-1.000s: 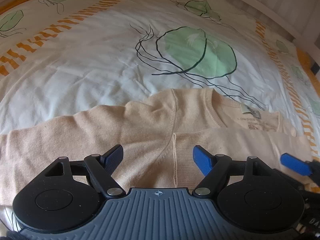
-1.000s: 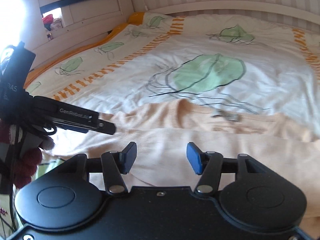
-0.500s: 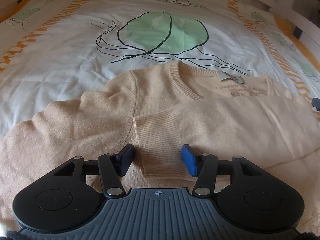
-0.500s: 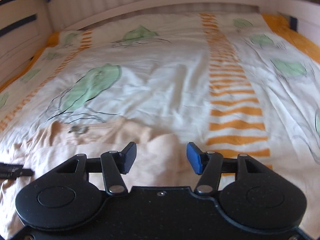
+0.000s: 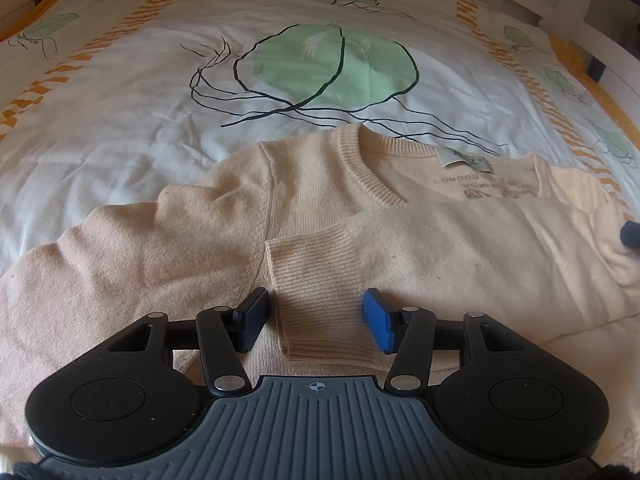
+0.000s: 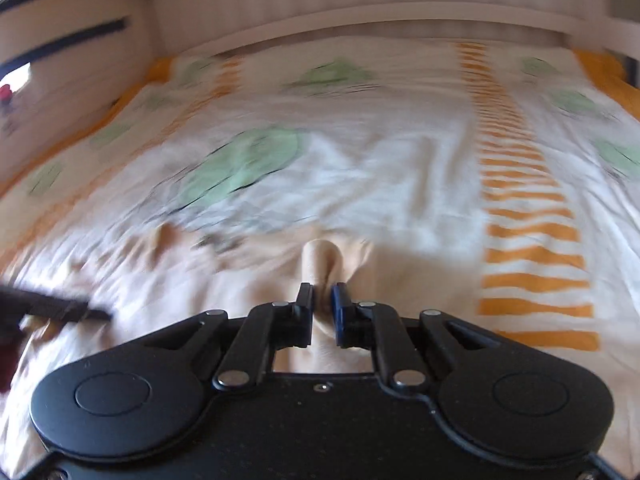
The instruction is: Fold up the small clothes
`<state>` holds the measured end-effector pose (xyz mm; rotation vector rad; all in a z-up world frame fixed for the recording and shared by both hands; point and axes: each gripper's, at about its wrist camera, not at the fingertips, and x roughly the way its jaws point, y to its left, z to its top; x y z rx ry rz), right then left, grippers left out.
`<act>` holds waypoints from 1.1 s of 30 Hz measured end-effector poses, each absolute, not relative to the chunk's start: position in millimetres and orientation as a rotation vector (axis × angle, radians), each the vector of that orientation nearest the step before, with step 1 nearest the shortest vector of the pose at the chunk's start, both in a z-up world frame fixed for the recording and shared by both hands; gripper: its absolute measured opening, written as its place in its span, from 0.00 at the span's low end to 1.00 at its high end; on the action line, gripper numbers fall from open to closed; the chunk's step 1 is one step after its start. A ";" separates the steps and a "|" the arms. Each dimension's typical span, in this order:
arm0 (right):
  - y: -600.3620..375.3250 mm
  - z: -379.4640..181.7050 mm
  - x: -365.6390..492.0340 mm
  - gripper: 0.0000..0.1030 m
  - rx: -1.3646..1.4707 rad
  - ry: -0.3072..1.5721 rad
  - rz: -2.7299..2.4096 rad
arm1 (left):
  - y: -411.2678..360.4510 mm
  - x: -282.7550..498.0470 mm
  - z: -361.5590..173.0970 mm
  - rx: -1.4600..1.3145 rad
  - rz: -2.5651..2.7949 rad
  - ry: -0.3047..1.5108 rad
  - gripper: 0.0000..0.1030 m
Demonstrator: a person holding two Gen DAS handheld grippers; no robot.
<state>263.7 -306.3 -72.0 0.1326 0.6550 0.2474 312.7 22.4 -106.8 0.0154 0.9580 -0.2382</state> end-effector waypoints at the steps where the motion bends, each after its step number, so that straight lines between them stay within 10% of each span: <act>1: -292.2 -71.8 260.9 0.17 0.090 0.677 0.304 | 22.2 312.4 -106.9 0.018 -0.238 0.956 0.50; 6: -267.1 -74.9 250.1 0.42 -0.003 0.677 0.365 | 21.8 312.4 -106.7 0.021 -0.238 0.955 0.50; 33: -370.0 -113.8 289.4 0.43 0.356 0.733 0.042 | 21.4 312.5 -107.1 0.022 -0.242 0.962 0.50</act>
